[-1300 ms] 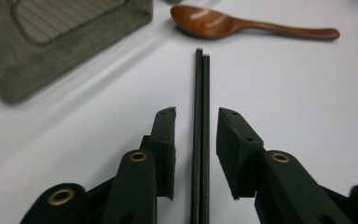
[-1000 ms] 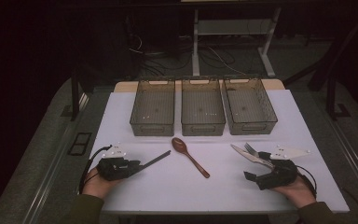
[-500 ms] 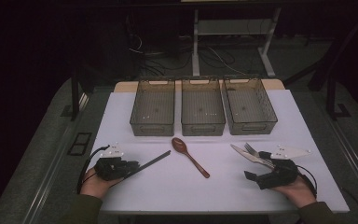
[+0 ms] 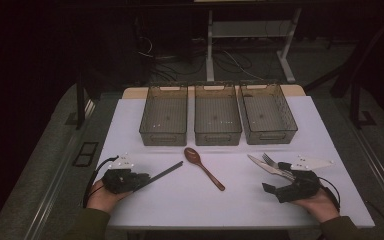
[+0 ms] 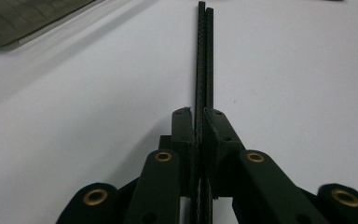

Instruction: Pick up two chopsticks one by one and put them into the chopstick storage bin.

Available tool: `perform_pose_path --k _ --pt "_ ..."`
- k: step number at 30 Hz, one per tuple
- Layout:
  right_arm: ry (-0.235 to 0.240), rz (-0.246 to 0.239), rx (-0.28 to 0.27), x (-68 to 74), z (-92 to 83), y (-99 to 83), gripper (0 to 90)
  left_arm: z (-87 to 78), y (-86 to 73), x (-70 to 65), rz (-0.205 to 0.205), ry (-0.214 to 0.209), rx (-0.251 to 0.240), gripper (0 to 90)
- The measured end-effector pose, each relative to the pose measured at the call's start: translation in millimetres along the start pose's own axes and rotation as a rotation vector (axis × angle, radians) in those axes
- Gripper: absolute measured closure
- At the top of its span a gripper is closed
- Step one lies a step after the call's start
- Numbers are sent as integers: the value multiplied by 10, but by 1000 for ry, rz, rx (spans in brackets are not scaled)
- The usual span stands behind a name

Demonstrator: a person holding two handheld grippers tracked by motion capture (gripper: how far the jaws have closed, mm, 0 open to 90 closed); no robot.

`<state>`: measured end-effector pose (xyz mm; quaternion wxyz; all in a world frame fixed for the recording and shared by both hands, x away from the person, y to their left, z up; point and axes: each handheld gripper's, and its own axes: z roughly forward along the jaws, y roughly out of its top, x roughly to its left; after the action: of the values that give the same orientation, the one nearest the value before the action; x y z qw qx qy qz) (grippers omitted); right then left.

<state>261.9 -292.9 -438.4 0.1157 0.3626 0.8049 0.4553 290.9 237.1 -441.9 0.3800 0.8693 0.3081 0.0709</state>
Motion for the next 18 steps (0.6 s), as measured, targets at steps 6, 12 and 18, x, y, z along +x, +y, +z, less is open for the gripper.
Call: perform_pose_path --k 6,12,18 --pt "0 1 0 0 -1 0 6 9 -6 11 7 17 11 814" --pt "-1 1 0 1 -1 1 6 30 -18 10 8 20 12 814" --pt "1 0 0 0 -1 0 6 33 -27 3 36 35 15 831"
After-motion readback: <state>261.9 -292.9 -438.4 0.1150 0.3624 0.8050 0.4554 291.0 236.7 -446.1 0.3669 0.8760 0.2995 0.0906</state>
